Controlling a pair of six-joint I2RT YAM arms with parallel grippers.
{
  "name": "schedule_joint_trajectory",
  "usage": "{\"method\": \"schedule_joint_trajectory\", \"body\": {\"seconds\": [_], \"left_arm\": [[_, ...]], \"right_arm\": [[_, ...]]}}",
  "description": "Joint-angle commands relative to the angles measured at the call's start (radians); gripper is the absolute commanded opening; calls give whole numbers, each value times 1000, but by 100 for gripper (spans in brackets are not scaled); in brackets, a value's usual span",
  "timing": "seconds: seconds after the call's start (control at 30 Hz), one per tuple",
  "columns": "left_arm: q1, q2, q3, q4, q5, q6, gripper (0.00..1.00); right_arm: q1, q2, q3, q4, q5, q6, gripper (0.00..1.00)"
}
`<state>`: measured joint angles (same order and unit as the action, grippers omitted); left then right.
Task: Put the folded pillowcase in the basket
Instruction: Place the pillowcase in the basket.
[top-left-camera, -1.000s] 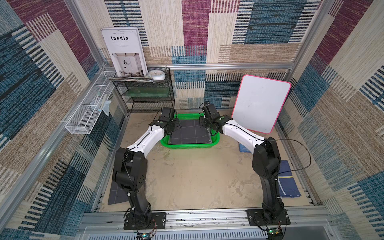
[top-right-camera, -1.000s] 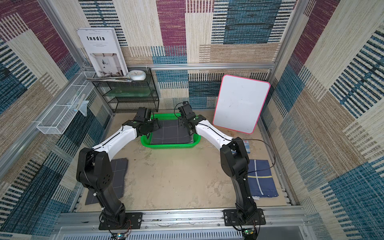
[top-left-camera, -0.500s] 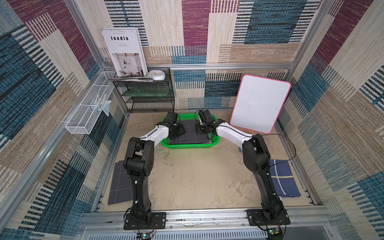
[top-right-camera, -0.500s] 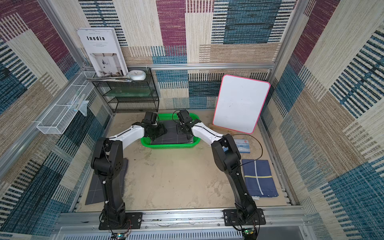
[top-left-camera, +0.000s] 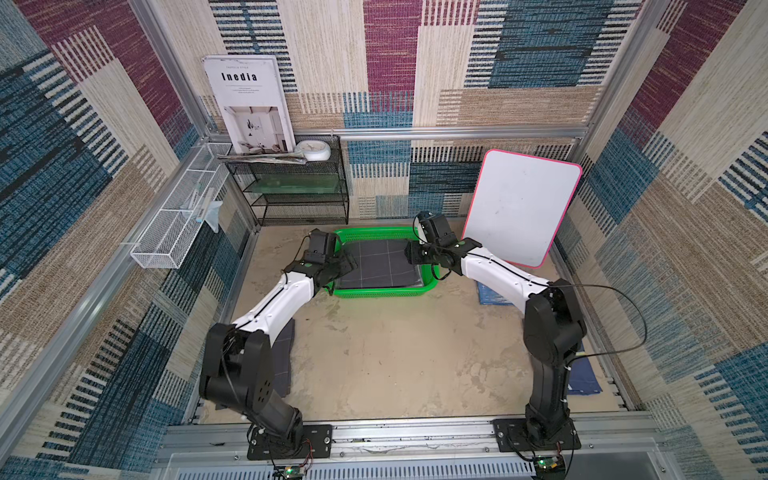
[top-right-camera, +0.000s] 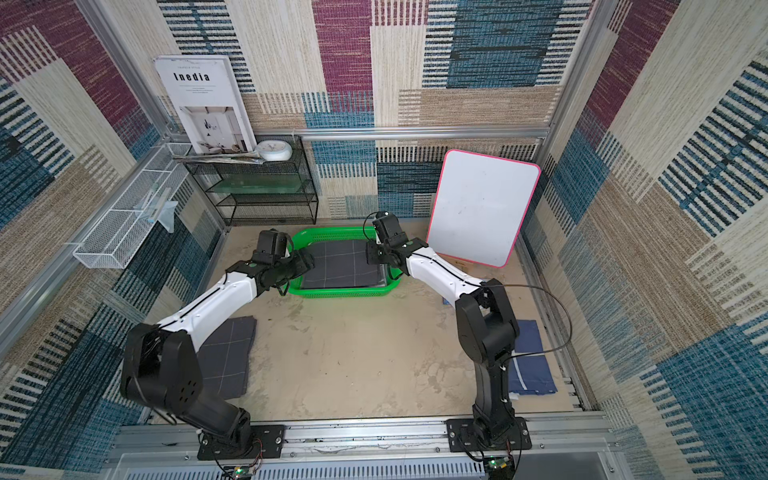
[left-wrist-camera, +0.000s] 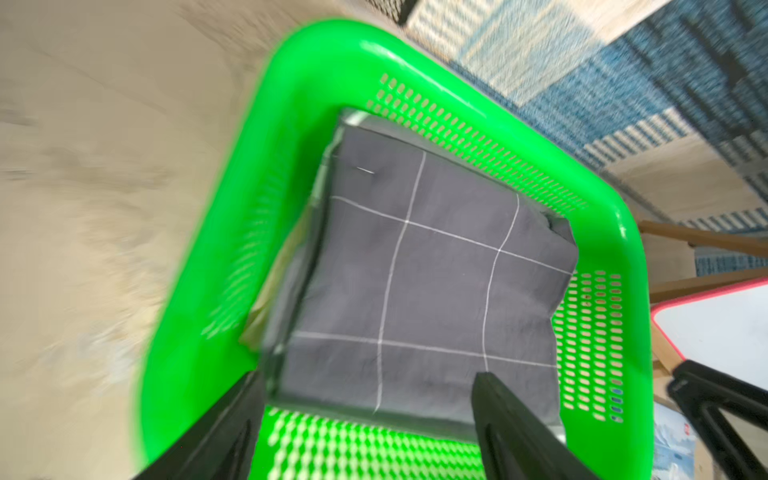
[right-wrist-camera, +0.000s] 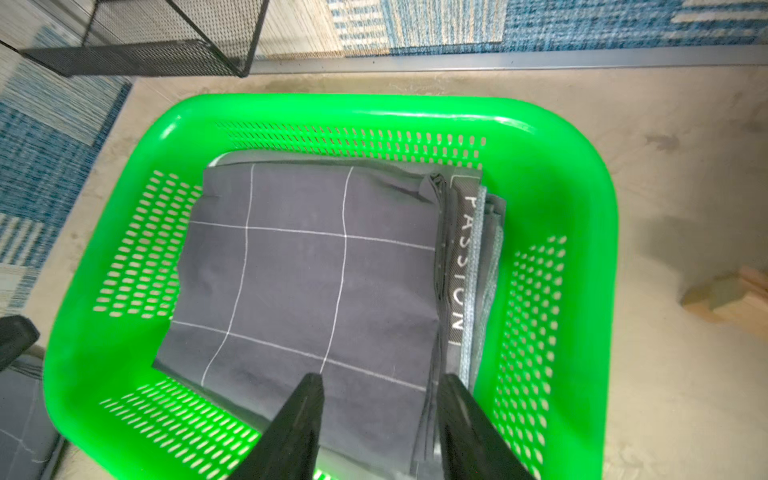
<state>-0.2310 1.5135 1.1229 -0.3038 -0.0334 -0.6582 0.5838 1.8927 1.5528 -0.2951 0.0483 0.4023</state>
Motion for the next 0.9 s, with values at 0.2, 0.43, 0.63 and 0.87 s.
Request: {"method": "schedule_joint_trajectory", "body": {"seconds": [0.2, 0.43, 0.63, 0.87], "left_arm": [[-16, -488, -415, -138, -293, -160, 96], [4, -689, -582, -269, -549, -246, 99], [134, -632, -670, -188, -398, -293, 99], [312, -510, -712, -119, -242, -285, 99]], "right_arm": [[92, -277, -322, 198, 22, -14, 53], [131, -381, -511, 220, 52, 42, 53], [192, -410, -525, 191, 84, 79, 53], [331, -435, -546, 187, 330, 71, 59]]}}
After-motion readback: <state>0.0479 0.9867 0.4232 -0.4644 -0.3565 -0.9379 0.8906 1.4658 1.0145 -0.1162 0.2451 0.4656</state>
